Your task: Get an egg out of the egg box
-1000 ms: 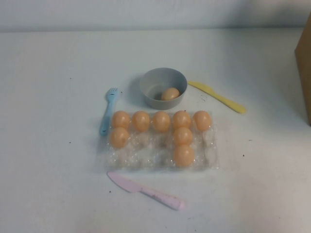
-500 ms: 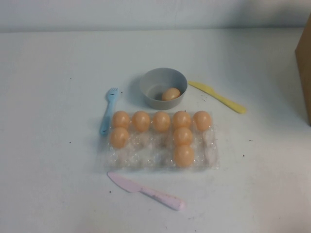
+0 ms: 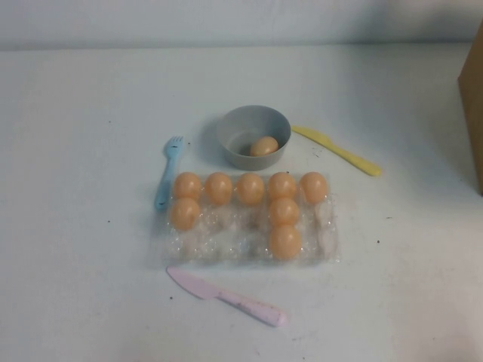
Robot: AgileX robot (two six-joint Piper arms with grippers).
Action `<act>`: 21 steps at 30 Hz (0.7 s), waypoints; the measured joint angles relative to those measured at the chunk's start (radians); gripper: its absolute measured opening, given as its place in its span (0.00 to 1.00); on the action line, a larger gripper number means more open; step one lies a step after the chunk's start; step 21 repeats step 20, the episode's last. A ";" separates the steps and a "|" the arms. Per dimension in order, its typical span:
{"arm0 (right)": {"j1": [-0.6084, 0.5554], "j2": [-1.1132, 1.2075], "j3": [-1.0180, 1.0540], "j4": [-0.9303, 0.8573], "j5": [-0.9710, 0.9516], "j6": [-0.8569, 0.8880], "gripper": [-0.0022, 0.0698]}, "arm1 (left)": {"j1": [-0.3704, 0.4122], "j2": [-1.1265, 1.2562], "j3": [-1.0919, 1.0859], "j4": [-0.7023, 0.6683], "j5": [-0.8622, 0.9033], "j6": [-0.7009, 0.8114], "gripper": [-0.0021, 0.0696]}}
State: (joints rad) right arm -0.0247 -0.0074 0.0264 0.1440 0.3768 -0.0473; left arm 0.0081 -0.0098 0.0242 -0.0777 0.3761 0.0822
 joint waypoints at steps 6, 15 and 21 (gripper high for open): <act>0.056 0.000 0.000 0.002 0.000 -0.002 0.01 | 0.000 0.000 0.000 0.000 0.000 0.000 0.02; 0.057 0.000 0.000 0.002 0.000 -0.002 0.01 | 0.000 0.000 0.000 0.000 0.000 0.000 0.02; 0.057 0.000 0.000 0.002 0.000 -0.002 0.01 | 0.000 0.000 0.000 0.000 0.000 0.000 0.02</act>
